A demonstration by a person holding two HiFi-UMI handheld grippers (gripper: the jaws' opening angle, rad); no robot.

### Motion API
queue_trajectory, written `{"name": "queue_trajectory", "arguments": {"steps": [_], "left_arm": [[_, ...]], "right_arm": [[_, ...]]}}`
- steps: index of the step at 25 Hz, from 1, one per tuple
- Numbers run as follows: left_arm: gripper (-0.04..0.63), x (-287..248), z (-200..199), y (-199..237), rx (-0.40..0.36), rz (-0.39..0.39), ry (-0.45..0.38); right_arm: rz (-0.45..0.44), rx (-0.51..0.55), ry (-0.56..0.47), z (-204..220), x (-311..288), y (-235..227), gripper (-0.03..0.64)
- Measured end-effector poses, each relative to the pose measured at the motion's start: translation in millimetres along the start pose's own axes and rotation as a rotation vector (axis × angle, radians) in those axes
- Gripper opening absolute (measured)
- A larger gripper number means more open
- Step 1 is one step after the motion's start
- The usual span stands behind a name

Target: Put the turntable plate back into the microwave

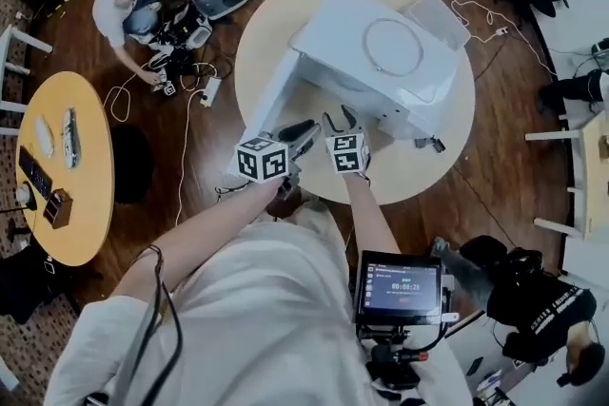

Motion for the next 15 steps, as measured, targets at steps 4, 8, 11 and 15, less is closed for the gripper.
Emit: {"name": "queue_trajectory", "arguments": {"steps": [4, 8, 11, 15], "left_arm": [[0.084, 16, -5, -19, -0.065, 0.069, 0.006], [0.084, 17, -3, -39, -0.097, 0.135, 0.048], [0.084, 7, -9, -54, -0.103, 0.167, 0.066], [0.084, 18, -18, -76, -0.131, 0.219, 0.049]], "right_arm": [[0.102, -0.088, -0.073, -15, 51, 10, 0.195], [0.227, -0.183, -0.160, -19, 111, 15, 0.195], [0.318, -0.292, -0.216, -12, 160, 11, 0.195], [0.407, -0.379, -0.281, -5, 209, 18, 0.195]]}}
Point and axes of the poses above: the fingertips, and each gripper's own axes: x backward along the fingers, y to its left, z out of its underside, the point moved 5 cm from there along x, backward along the fingers, and after that the axes turned 10 degrees about y, right-handed, at the moved point
